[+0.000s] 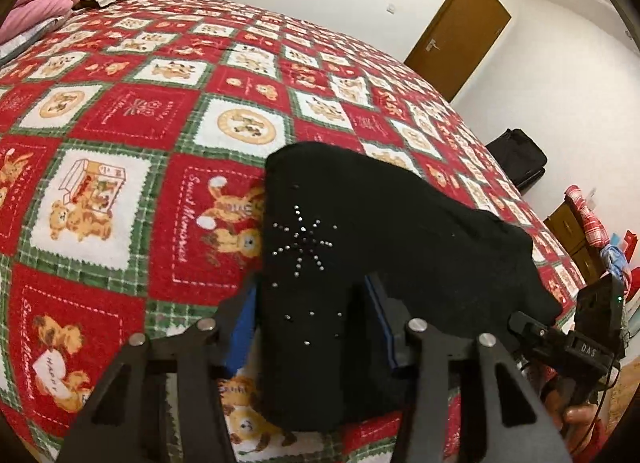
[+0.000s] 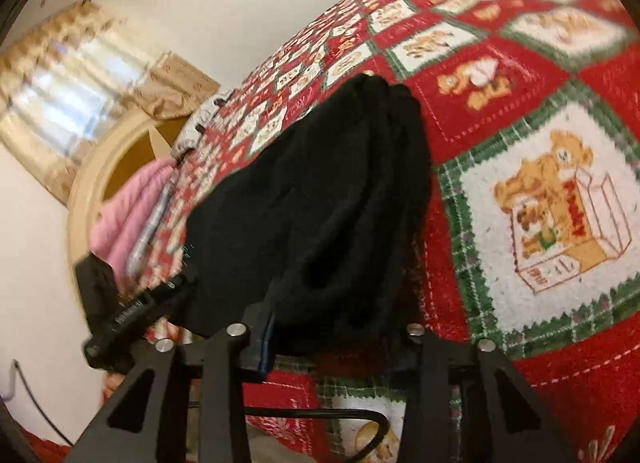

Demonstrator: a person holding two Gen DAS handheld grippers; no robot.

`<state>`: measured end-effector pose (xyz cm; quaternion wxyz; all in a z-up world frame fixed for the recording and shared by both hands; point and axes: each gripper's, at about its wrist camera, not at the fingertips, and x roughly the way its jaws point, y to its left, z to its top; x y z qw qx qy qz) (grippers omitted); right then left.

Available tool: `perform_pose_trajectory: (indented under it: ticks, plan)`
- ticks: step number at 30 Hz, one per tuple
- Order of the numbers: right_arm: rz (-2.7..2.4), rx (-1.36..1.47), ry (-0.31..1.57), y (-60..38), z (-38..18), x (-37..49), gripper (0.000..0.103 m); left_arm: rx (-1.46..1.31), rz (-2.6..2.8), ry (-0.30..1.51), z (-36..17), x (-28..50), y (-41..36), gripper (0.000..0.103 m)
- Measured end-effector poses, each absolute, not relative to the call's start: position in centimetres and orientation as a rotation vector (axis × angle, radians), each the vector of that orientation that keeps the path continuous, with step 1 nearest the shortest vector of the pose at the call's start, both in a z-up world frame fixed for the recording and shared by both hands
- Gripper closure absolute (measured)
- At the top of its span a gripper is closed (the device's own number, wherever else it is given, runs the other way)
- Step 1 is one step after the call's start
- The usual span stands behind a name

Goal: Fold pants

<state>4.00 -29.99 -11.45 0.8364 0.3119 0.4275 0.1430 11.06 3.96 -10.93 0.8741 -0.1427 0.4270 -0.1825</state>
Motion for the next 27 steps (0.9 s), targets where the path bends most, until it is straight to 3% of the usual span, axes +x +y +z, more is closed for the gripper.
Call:
perform_pose_trajectory:
  ticks: [3,7,16,27]
  plan:
    - [0.299,0.629,0.9,-29.7,-11.4,4.0,0.067,-0.282,-0.372,0.886,-10.9,11.0,3.8,0.056]
    - [0.264,0.462,0.891,-27.8,-10.8,3.8,0.068,-0.276,-0.388,0.884,-10.8,10.9,3.4,0.083]
    - [0.21,0.324,0.897,-26.5,-9.8,4.1,0.071,-0.201,-0.346,0.873,-10.2,10.8,2.5,0.085]
    - [0.278,0.151,0.738,-22.5,-3.2,3.4,0.075,-0.105,-0.297,0.764,-6.3,10.0,3.0,0.09]
